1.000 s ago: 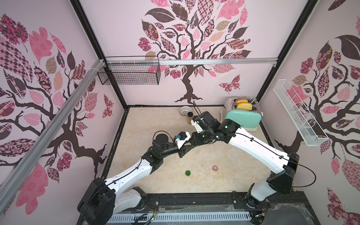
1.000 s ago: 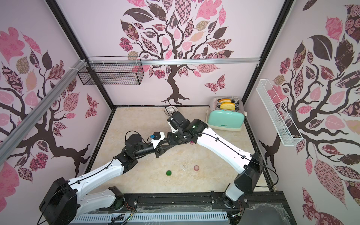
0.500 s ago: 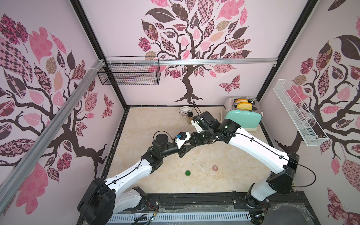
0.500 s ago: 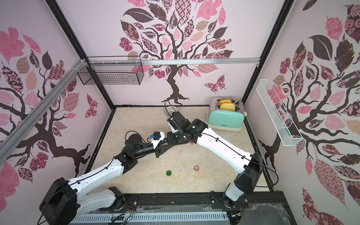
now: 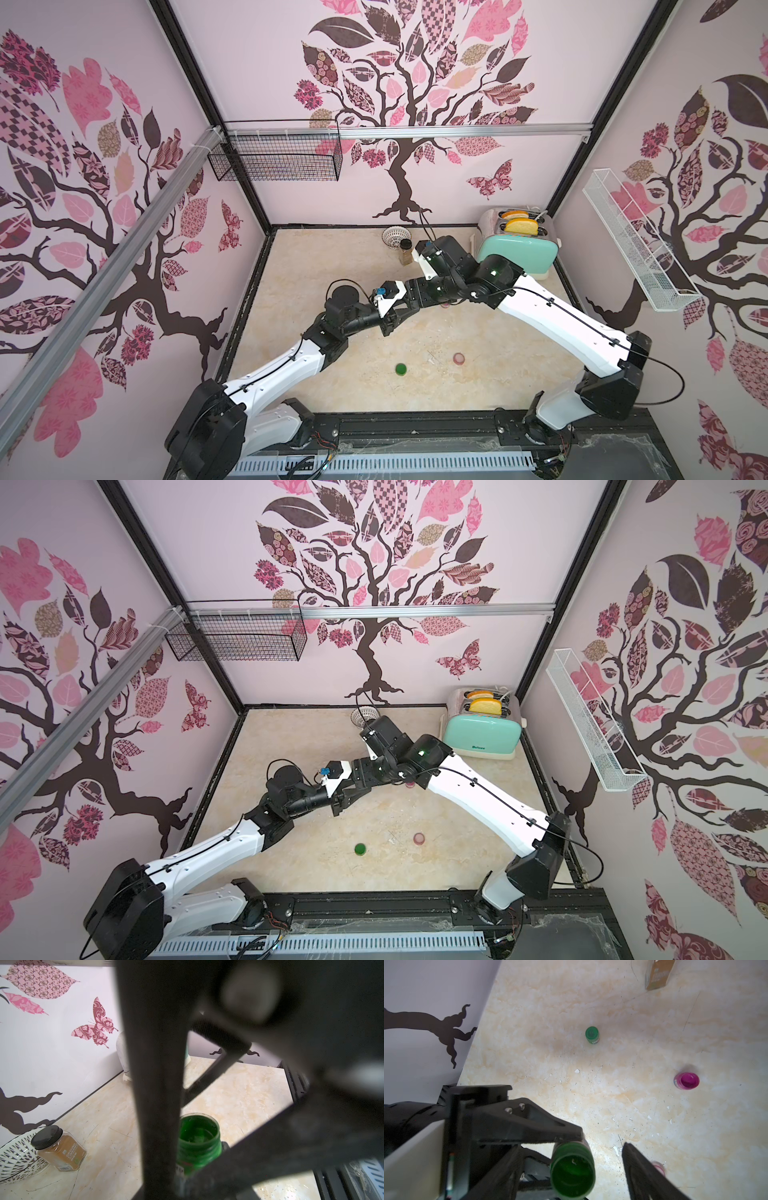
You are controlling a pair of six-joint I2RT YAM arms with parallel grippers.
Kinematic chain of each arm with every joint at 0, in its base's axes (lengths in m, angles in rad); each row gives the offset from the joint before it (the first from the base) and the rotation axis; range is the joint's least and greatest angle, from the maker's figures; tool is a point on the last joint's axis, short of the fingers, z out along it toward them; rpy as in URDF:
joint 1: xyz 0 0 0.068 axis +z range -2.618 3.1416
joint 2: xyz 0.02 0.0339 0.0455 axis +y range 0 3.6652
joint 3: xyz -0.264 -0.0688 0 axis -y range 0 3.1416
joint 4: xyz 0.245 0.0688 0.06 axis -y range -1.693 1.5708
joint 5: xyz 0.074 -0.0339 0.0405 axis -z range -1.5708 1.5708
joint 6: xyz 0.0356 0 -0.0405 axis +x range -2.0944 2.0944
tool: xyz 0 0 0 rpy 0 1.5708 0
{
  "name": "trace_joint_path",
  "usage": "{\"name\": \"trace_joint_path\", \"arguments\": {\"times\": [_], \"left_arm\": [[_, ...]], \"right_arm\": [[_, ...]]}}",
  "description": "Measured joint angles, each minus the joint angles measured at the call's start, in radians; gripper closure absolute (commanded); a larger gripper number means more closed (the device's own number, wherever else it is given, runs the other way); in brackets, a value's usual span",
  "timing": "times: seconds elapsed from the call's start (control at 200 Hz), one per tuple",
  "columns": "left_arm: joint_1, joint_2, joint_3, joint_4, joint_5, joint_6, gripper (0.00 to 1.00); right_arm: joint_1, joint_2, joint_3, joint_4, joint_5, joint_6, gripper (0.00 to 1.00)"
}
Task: Close the paint jar lid
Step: Pick up the paint jar from the center of the board, then pick up the lid from the center of the board.
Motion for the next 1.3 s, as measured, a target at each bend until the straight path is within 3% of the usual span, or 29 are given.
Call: {"name": "trace_joint_path", "arguments": {"times": [0.435, 0.815, 1.14, 1.3], "left_arm": [[0.000, -0.053, -0.041, 0.063, -0.055, -0.001, 0.85], [0.000, -0.107, -0.066, 0.095, -0.170, 0.021, 0.84], [0.045, -0.122, -0.076, 0.107, -0.243, 0.019, 0.83], [0.092, -0.124, -0.078, 0.117, -0.252, 0.011, 0.83]], "right_arm": [[-0.008, -0.167, -0.054, 0.073, 0.099, -0.032, 0.08], [-0.113, -0.167, -0.158, 0.055, 0.050, -0.032, 0.02], [-0.103, -0.166, -0.378, 0.087, -0.015, -0.040, 0.01], [-0.050, -0.159, -0.444, 0.123, -0.013, -0.047, 0.01]]}}
